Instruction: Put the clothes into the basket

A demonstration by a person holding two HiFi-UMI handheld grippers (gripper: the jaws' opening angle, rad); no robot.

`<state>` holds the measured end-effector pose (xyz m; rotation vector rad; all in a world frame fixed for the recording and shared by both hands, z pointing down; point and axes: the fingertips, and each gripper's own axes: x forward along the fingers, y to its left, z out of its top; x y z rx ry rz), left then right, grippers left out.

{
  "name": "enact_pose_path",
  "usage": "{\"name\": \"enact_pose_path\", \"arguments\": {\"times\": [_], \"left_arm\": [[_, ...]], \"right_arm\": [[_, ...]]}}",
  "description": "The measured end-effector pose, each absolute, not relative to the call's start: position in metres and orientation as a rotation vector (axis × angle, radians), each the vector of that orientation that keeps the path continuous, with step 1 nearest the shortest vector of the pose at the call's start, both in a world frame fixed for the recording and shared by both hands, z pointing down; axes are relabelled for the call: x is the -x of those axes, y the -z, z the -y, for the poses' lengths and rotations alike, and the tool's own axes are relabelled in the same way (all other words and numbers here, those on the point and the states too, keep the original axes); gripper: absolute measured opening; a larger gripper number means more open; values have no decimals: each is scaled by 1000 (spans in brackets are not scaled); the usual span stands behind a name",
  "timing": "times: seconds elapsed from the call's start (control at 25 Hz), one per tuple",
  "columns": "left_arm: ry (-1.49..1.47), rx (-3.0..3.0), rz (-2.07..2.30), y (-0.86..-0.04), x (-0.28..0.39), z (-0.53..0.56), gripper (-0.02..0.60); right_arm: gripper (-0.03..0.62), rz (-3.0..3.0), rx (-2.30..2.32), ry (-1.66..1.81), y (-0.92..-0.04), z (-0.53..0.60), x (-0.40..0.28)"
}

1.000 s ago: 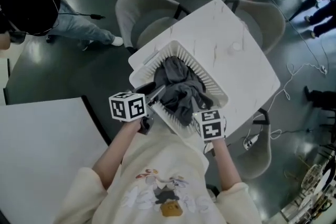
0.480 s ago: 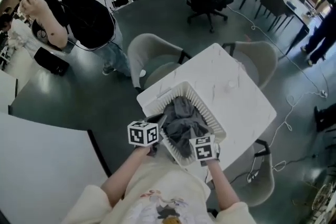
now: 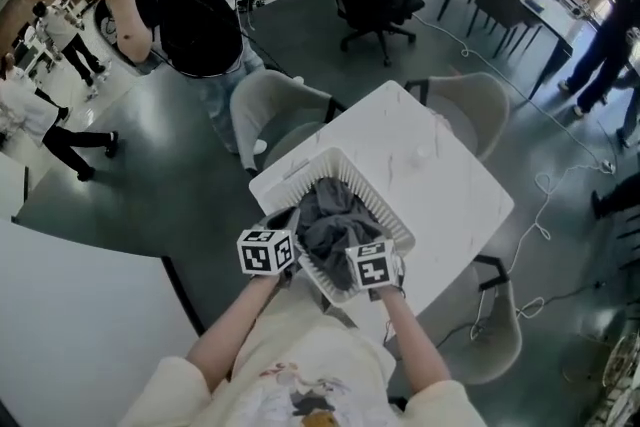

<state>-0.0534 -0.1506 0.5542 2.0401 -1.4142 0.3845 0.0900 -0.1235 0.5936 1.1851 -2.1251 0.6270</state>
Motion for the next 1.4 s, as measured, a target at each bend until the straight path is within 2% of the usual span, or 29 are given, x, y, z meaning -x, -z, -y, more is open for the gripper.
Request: {"name": "enact_pose_path", "arguments": {"times": [0.68,1.04,1.24,1.4], "left_arm": [[-411,-2073,1411,-555,52,142,15],[-256,-2148,1303,-501,64,84,15],[-184,-2179,1239,-482,79,36,15],[-171,-2212,1158,-473,82,-10,11]], "right_arm": [[87,2168,-1308,-569,-579,122,-96],[87,2231,-1433,-459,-506,85,-64],[46,2276,-1482,-450,-490,39,-33],[26,2350,-1543,-650,-474,-16,-15]]}}
